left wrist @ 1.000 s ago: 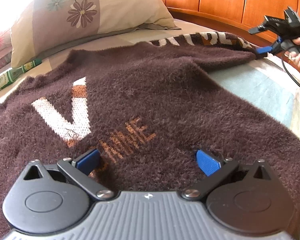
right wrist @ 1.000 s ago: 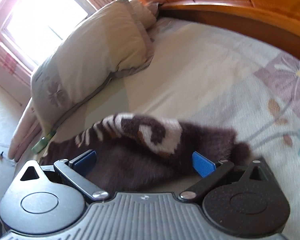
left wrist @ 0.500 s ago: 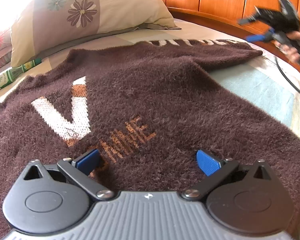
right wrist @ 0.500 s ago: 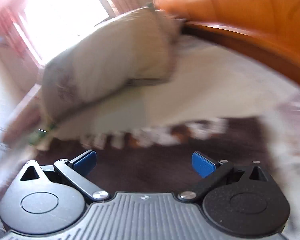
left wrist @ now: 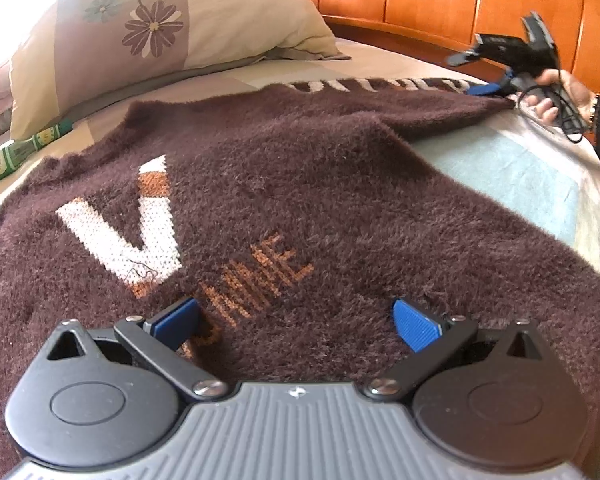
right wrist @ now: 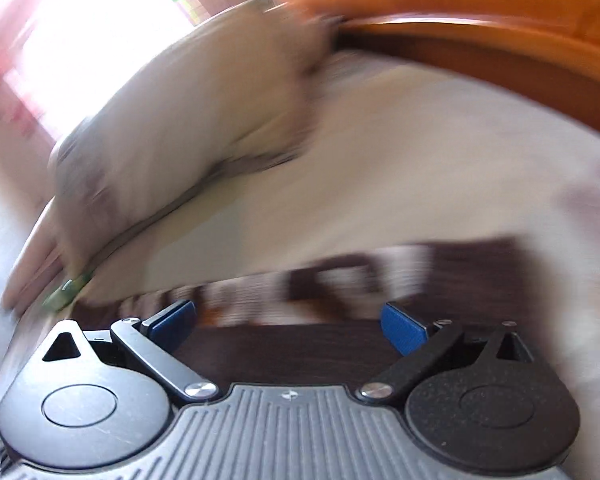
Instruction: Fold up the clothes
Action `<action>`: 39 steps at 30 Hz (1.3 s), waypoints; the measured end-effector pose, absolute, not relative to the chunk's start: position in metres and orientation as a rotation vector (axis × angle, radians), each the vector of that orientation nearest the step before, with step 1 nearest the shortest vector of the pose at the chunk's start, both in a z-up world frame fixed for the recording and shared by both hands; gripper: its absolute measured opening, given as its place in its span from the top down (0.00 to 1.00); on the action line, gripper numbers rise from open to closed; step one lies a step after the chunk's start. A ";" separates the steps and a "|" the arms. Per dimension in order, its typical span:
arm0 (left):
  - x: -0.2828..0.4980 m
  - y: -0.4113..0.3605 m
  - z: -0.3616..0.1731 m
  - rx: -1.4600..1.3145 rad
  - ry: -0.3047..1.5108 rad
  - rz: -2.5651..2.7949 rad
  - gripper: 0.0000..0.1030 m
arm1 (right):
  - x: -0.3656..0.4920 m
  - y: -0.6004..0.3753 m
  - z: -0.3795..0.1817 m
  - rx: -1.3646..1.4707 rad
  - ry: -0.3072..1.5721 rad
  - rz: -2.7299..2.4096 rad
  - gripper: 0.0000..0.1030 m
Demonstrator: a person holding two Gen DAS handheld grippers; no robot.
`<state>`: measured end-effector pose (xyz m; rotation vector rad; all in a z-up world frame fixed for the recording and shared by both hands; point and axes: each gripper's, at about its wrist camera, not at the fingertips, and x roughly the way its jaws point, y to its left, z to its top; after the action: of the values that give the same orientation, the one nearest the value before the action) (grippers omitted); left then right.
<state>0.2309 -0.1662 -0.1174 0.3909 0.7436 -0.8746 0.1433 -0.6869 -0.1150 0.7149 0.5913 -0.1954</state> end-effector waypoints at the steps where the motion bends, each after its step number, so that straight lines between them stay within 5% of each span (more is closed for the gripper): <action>1: 0.231 -0.166 -0.117 0.398 0.740 -0.885 0.01 | 0.132 -0.695 -0.114 0.736 0.573 -0.260 0.02; 7: 0.241 -0.146 -0.107 0.484 0.665 -0.847 0.01 | 0.115 -0.698 -0.096 0.768 0.517 -0.502 0.00; 18: 0.287 -0.075 -0.119 0.349 0.685 -0.730 0.00 | 0.261 -0.497 -0.079 0.339 0.871 -0.282 0.00; 24: 0.296 -0.059 -0.120 0.254 0.714 -0.767 0.01 | 0.312 -0.445 -0.113 0.190 0.957 -0.330 0.00; 39: 0.319 0.001 -0.109 0.220 0.720 -0.503 0.01 | 0.325 -0.320 -0.058 0.323 1.045 -0.131 0.00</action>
<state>0.3192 0.0012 -0.1089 0.2200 0.7196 -0.5027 0.3253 -0.3201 -0.0577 0.3235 1.0450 -0.1310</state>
